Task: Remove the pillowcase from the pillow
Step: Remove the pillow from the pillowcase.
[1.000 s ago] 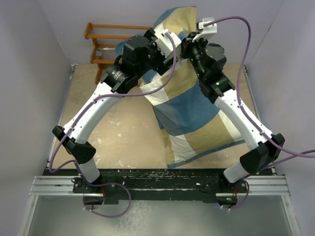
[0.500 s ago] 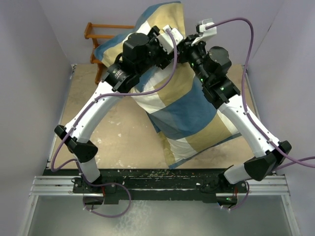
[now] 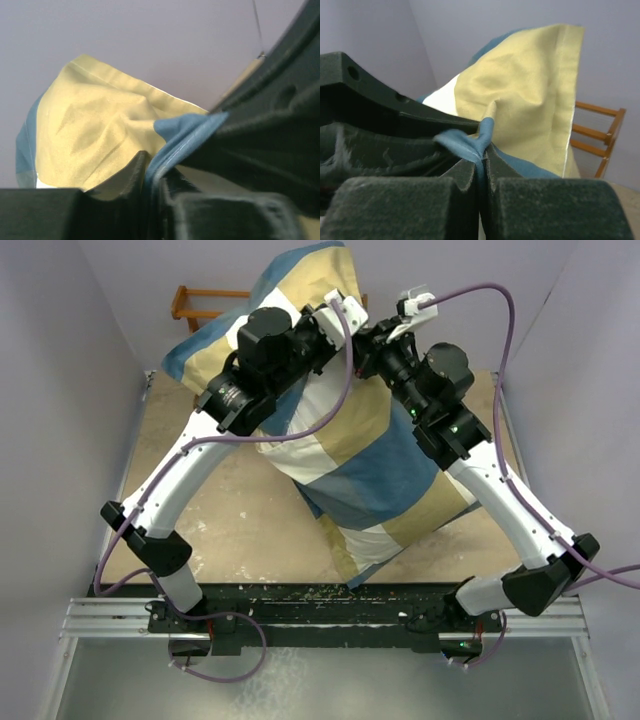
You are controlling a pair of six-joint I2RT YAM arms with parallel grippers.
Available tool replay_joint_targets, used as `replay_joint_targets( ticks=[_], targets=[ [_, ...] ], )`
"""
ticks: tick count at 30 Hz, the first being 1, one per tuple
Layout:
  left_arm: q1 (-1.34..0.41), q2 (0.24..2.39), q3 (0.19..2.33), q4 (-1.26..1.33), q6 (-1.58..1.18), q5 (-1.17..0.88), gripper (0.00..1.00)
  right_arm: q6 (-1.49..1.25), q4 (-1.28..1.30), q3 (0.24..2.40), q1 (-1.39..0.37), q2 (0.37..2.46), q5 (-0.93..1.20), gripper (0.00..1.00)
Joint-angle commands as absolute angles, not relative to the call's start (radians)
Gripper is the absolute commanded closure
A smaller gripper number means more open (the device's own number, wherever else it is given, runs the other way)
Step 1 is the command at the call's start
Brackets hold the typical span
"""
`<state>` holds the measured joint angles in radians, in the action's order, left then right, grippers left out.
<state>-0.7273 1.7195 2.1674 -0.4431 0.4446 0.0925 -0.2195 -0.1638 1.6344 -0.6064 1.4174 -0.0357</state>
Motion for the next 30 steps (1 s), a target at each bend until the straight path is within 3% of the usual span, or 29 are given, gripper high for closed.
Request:
replay_joint_targets(
  ticks=[1, 2, 4, 6, 8, 12, 19, 30],
  targets=[
    [-0.716, 1.685, 2.157, -0.246, 0.507, 0.279, 0.95, -0.269, -0.32, 1.608, -0.618, 1.317, -0.017, 1.0],
    [-0.71, 1.689, 2.159, -0.236, 0.507, 0.294, 1.0, -0.298, -0.33, 1.578, -0.615, 1.303, 0.012, 1.0],
    [-0.697, 1.687, 2.163, -0.246, 0.497, 0.286, 1.0, -0.325, -0.34, 1.543, -0.604, 1.282, 0.035, 1.0],
    [-0.696, 1.682, 2.163, -0.259, 0.495, 0.268, 1.0, -0.359, -0.33, 1.52, -0.577, 1.269, 0.127, 0.73],
    [-0.696, 1.674, 2.163, -0.268, 0.492, 0.256, 1.0, -0.387, -0.314, 1.484, -0.554, 1.242, 0.181, 0.52],
    [-0.696, 1.661, 2.167, -0.285, 0.5, 0.248, 1.0, -0.437, -0.357, 1.321, -0.504, 1.114, 0.275, 0.3],
    [-0.698, 1.686, 2.244, -0.35, 0.476, 0.179, 1.0, -0.407, -0.27, 1.354, -0.503, 1.162, 0.487, 0.22],
    [-0.709, 1.708, 2.379, -0.476, 0.398, 0.084, 1.0, -0.178, -0.083, 1.62, -0.466, 1.464, 0.439, 0.13]
  ],
)
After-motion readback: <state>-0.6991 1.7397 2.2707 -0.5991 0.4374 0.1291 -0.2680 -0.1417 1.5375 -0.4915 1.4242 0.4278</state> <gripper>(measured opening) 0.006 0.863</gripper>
